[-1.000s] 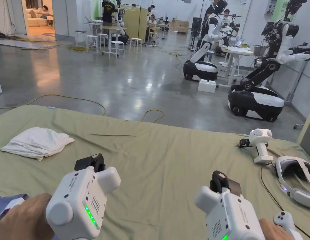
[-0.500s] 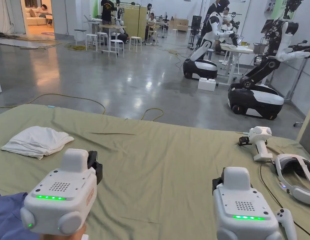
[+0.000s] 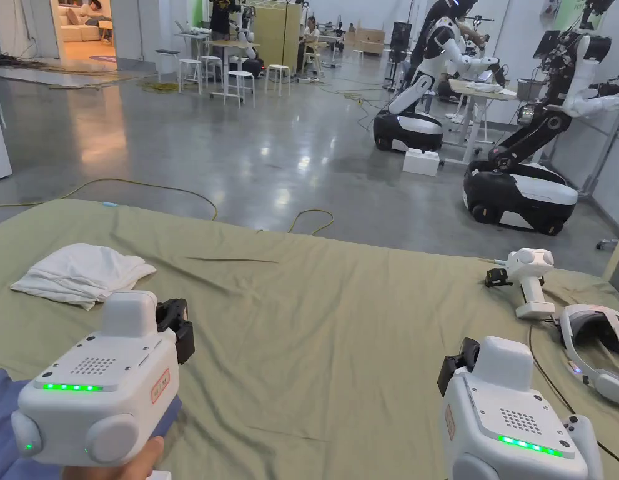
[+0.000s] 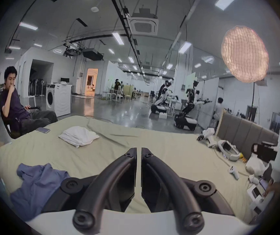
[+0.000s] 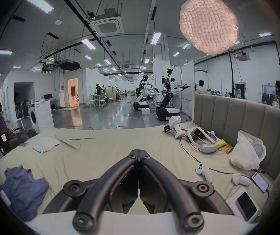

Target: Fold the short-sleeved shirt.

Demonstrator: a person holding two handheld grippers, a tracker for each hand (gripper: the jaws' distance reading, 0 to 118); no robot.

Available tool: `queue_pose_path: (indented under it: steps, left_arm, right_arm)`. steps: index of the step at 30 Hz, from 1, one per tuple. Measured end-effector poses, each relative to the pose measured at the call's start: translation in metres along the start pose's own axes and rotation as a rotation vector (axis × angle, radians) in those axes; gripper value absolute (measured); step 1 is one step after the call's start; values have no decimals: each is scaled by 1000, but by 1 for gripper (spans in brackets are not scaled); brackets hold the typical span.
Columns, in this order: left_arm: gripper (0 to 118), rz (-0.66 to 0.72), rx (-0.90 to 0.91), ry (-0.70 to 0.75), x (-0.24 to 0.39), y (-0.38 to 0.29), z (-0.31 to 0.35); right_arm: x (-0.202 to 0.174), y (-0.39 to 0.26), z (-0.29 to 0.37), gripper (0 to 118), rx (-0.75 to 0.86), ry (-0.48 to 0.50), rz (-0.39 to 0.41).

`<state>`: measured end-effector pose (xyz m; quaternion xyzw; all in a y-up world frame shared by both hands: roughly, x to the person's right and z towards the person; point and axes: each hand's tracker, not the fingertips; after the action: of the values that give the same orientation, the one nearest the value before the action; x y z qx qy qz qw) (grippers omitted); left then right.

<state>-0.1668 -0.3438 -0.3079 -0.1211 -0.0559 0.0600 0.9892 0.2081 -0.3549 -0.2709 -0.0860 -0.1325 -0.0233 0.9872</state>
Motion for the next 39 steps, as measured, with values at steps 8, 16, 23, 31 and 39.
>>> queue_pose_path:
  steps: [8,16,23,31,39]
  left_arm:
    - [17,51,-238,97,-87,-7,32]
    - [68,111,-526,249,-207,-60,42]
    - [68,149,-843,232,-238,-130,2]
    - [62,47,-876,309,-205,-152,-7]
    - [3,-62,-837,272,-194,-161,-7]
  right_arm:
    - [-15,-12,-2,0,-27,51,68]
    - [-30,-38,-5,0,-86,67,95]
    - [-45,-50,-8,0,-135,86,104]
    - [-49,-62,-14,0,-173,90,122]
    - [-52,-62,-15,0,-180,103,118]
